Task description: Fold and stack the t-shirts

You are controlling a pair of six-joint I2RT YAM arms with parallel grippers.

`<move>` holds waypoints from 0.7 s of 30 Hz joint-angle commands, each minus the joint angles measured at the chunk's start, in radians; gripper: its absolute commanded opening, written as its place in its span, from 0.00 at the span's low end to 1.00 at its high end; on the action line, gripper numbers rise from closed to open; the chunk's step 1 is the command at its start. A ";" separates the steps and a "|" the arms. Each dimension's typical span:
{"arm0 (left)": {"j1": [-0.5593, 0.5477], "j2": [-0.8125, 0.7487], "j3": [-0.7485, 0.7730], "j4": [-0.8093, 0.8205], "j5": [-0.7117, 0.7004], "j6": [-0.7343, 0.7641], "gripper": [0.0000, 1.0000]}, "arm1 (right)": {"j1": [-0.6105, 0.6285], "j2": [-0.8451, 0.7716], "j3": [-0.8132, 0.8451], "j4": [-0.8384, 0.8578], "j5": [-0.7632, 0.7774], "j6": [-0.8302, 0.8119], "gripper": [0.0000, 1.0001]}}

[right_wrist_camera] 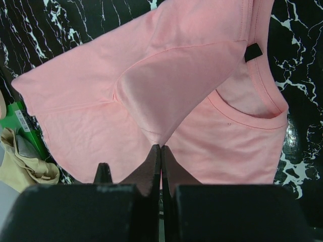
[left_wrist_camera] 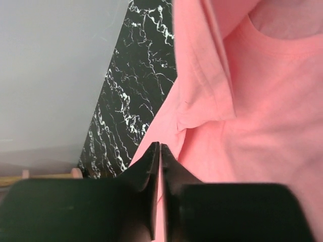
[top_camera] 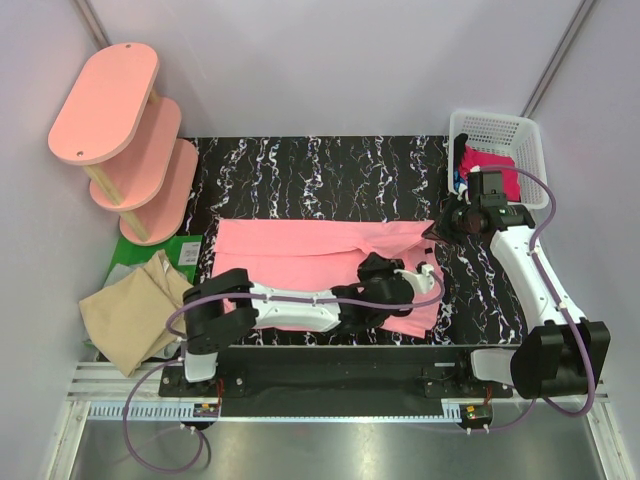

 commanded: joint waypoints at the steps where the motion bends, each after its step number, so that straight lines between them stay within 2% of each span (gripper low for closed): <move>1: -0.011 0.079 0.044 0.063 -0.023 0.011 0.33 | 0.005 -0.032 0.018 0.009 -0.017 -0.015 0.00; 2: -0.013 0.100 0.046 0.097 -0.046 0.051 0.38 | 0.005 -0.032 0.018 0.009 -0.017 -0.013 0.00; 7: -0.016 0.186 0.104 0.119 -0.046 0.057 0.50 | 0.005 -0.032 0.021 0.007 -0.020 -0.012 0.00; 13: -0.027 0.271 0.149 0.155 -0.066 0.092 0.53 | 0.005 -0.029 0.027 0.007 -0.026 -0.010 0.00; 21: -0.021 0.354 0.166 0.364 -0.123 0.214 0.54 | 0.005 -0.031 0.026 0.004 -0.034 -0.012 0.00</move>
